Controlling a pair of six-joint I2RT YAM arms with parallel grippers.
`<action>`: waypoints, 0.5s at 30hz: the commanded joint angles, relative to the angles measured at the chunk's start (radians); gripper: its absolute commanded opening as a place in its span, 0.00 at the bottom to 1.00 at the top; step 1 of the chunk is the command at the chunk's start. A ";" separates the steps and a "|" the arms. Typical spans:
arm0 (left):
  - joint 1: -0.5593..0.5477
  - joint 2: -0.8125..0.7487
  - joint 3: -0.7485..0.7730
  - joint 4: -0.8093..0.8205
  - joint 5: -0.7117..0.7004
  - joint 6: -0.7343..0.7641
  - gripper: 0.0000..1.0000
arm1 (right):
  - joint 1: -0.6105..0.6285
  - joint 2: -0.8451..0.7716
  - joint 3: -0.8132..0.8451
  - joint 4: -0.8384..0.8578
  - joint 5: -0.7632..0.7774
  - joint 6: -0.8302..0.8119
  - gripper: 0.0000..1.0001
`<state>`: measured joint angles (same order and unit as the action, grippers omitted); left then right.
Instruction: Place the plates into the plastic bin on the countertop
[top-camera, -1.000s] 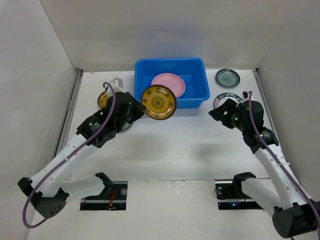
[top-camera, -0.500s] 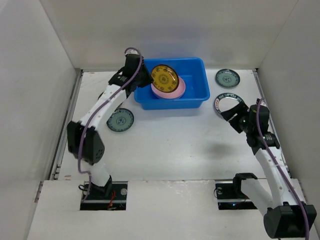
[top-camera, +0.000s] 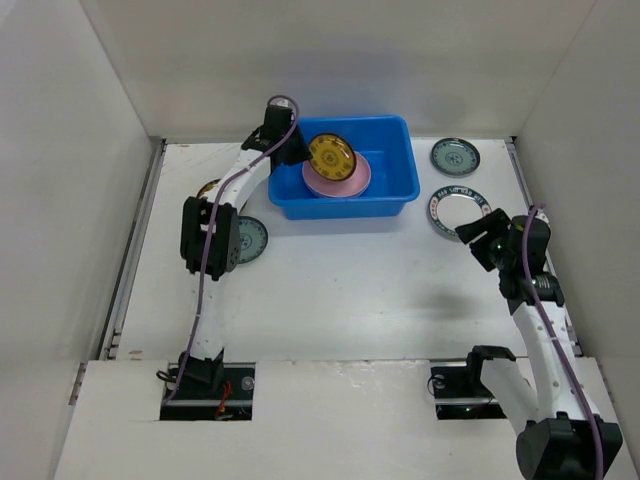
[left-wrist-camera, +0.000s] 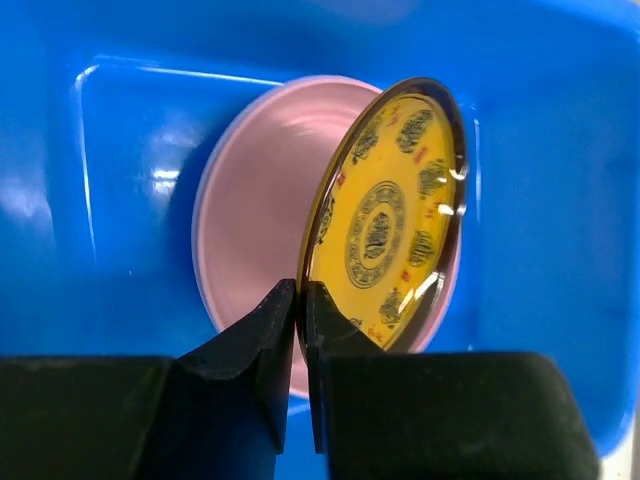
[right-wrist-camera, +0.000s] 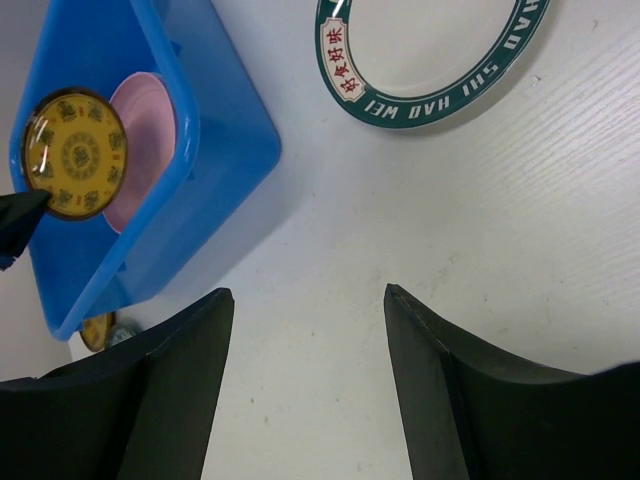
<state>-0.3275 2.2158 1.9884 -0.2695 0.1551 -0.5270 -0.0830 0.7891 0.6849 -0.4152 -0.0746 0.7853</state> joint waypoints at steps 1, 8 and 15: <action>0.003 0.024 0.076 0.067 0.055 0.059 0.08 | -0.010 -0.017 0.002 0.000 0.013 0.003 0.68; -0.006 0.071 0.113 0.070 0.050 0.125 0.34 | -0.010 -0.004 0.007 -0.004 0.016 0.002 0.68; -0.006 -0.077 0.112 0.082 0.005 0.145 0.86 | -0.021 0.022 -0.019 0.007 0.021 0.017 0.68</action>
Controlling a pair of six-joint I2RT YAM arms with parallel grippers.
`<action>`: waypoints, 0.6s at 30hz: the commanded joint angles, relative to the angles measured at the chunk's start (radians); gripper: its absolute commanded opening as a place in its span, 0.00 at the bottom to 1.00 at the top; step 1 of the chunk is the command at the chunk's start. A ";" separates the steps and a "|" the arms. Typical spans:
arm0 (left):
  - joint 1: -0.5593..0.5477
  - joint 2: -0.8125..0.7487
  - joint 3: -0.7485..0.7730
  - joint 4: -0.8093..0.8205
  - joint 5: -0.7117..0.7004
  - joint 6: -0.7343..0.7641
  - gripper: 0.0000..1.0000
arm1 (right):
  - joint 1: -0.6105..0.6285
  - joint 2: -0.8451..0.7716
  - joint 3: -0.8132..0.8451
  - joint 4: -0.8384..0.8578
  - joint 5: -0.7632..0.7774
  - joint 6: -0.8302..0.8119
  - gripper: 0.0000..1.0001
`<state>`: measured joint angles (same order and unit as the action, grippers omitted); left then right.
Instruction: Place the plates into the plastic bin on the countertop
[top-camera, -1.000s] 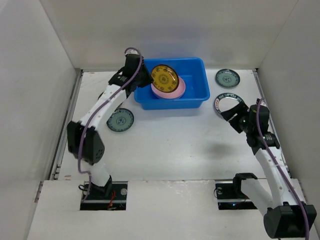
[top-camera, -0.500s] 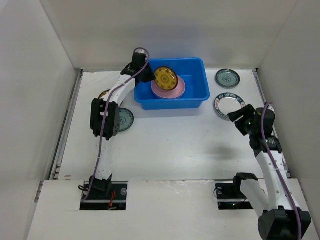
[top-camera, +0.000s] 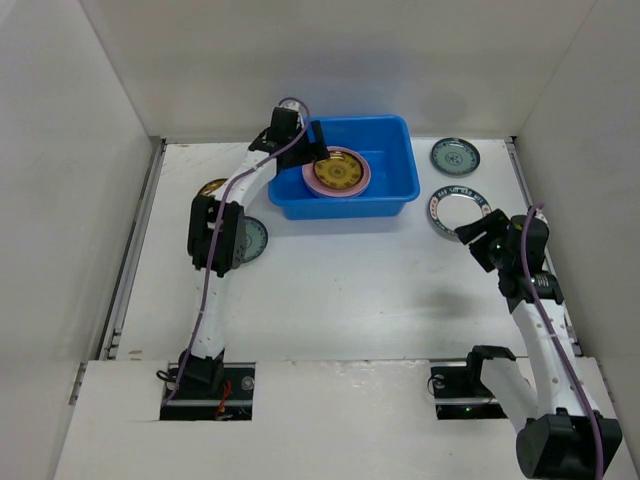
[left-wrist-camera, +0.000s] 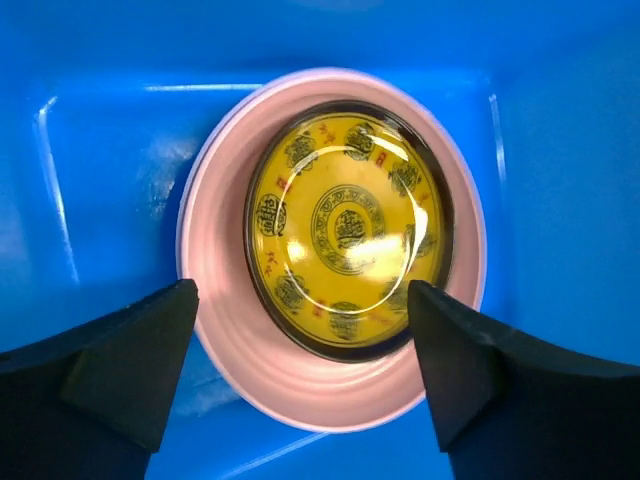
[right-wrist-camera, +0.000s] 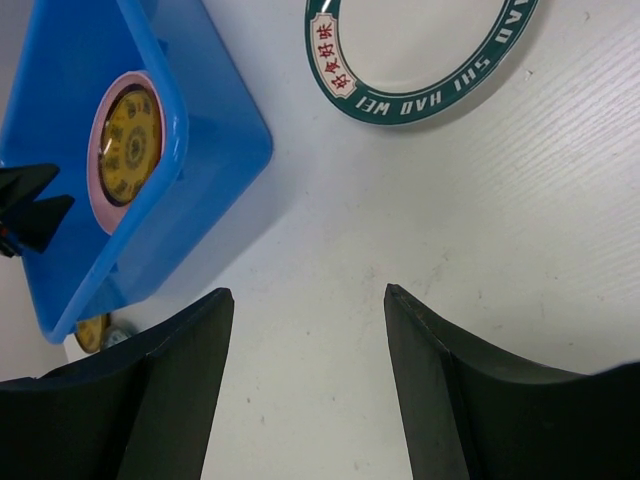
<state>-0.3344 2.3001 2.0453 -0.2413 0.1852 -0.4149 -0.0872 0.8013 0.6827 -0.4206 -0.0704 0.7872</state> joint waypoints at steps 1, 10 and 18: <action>0.001 -0.197 0.052 0.051 -0.044 0.039 0.91 | -0.026 0.021 -0.026 0.017 0.017 0.023 0.68; 0.057 -0.663 -0.352 0.036 -0.222 -0.030 1.00 | -0.018 0.052 -0.037 0.104 0.012 0.081 0.68; 0.071 -1.028 -0.940 0.014 -0.354 -0.139 1.00 | 0.034 0.139 -0.015 0.158 0.018 0.106 0.68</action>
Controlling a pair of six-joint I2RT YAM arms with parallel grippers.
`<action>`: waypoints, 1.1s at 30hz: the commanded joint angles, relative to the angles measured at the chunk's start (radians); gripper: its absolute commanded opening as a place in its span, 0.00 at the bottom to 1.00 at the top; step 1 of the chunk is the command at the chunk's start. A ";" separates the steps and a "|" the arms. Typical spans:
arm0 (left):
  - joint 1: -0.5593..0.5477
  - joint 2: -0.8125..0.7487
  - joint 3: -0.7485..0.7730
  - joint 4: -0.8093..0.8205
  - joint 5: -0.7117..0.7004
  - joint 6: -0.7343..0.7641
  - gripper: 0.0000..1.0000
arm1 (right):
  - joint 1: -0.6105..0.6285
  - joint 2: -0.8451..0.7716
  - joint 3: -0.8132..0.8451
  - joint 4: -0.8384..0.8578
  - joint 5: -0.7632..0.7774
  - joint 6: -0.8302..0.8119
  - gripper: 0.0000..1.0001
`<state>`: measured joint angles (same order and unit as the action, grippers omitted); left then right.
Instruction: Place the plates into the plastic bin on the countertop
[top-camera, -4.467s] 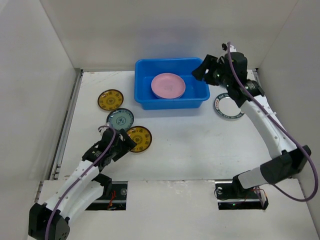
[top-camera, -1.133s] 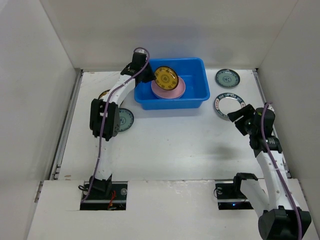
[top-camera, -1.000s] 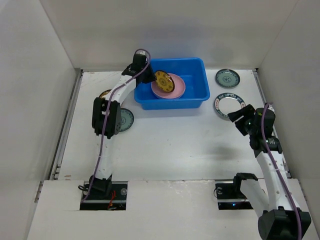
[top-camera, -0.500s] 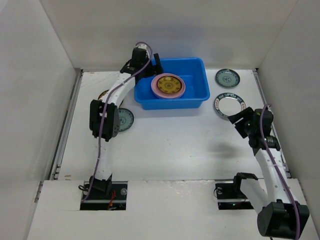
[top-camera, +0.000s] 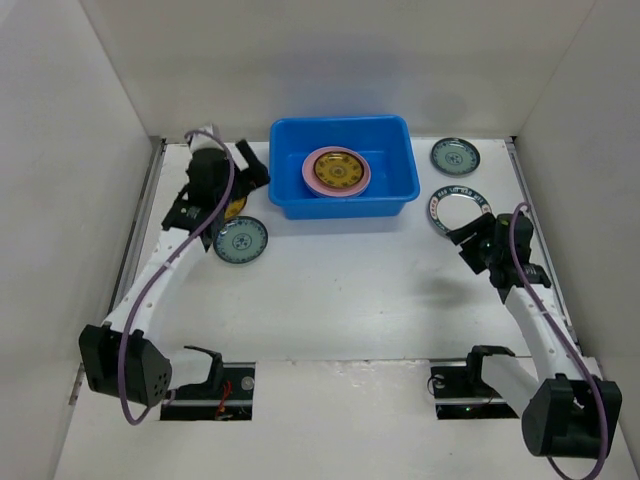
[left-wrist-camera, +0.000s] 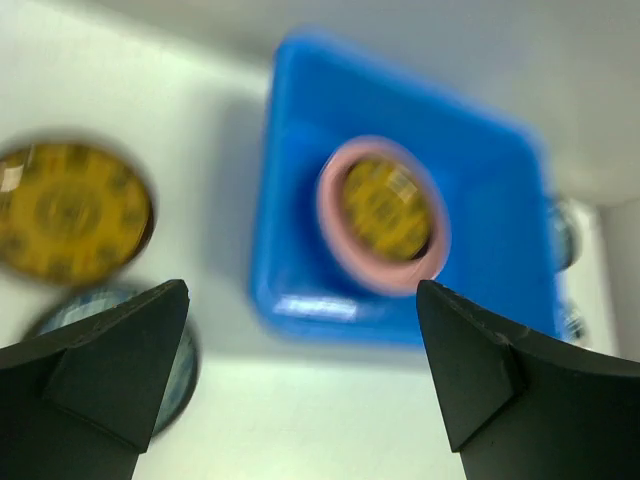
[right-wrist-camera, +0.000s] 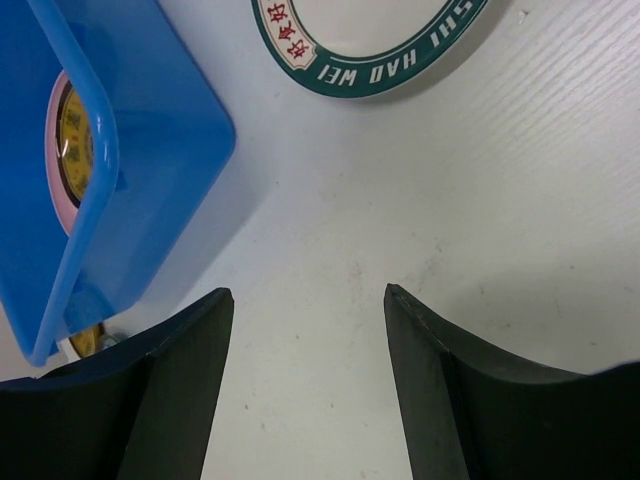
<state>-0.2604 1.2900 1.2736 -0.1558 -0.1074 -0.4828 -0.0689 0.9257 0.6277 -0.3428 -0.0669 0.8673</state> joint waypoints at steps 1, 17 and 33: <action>-0.001 -0.059 -0.230 -0.079 -0.063 -0.100 1.00 | 0.019 0.022 0.032 0.091 0.018 0.035 0.68; 0.010 -0.420 -0.484 -0.243 -0.046 -0.224 0.99 | -0.039 0.424 -0.045 0.379 0.133 0.262 0.65; 0.125 -0.517 -0.450 -0.353 0.041 -0.186 1.00 | -0.148 0.700 -0.013 0.594 0.138 0.328 0.51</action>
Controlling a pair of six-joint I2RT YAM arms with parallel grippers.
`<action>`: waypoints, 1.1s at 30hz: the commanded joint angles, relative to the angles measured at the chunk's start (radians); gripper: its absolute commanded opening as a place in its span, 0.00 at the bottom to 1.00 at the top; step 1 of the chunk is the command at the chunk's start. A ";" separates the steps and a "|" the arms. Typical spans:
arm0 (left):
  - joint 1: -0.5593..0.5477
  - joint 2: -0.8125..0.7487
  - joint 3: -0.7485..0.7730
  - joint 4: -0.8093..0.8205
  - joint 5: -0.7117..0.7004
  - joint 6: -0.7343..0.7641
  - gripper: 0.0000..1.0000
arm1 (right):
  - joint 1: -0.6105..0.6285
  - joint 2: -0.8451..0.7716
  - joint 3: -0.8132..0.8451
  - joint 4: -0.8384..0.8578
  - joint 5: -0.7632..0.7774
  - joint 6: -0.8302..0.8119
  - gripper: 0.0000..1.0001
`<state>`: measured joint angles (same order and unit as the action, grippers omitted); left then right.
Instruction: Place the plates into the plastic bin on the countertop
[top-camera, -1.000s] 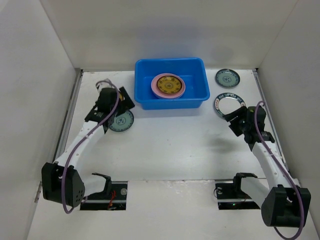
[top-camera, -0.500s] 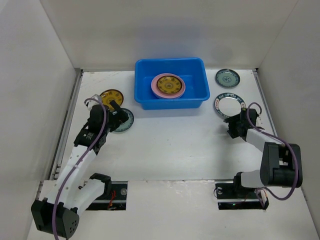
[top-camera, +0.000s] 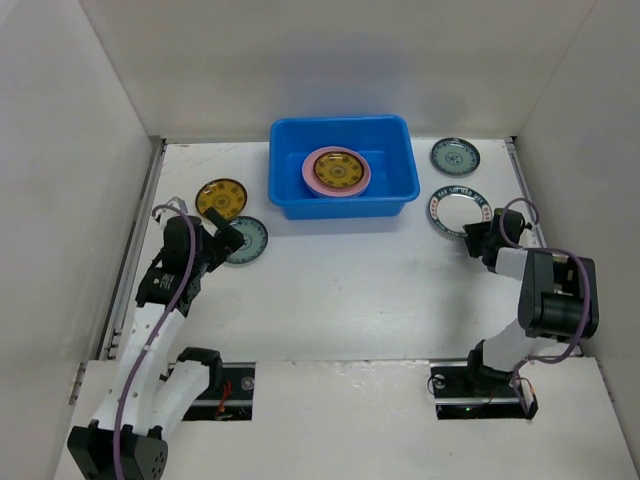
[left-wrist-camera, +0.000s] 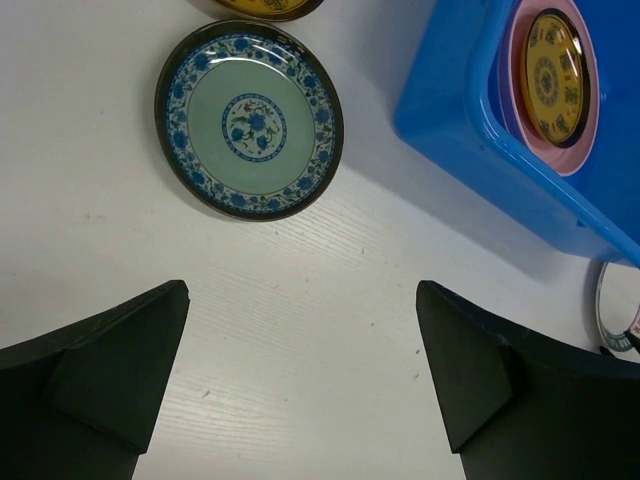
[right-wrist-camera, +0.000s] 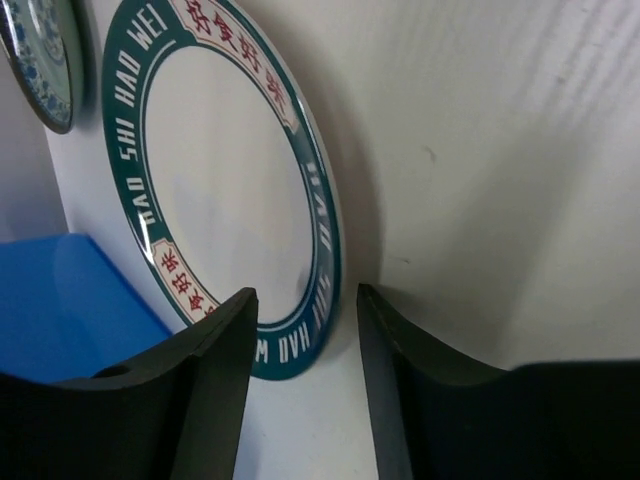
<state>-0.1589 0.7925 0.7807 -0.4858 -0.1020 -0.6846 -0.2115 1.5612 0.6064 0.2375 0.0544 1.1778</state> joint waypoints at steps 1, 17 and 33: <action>0.032 -0.024 0.045 -0.028 0.044 0.017 1.00 | -0.006 0.078 0.013 0.023 0.016 0.023 0.46; 0.074 -0.029 0.049 -0.034 0.062 0.040 0.99 | 0.037 -0.355 0.062 -0.248 0.097 0.071 0.00; 0.083 -0.101 -0.032 -0.074 0.054 -0.030 0.98 | 0.405 -0.002 0.913 -0.503 0.017 -0.213 0.00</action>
<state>-0.0837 0.7197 0.7650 -0.5446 -0.0528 -0.6796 0.1516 1.4239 1.4002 -0.2214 0.2001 1.0496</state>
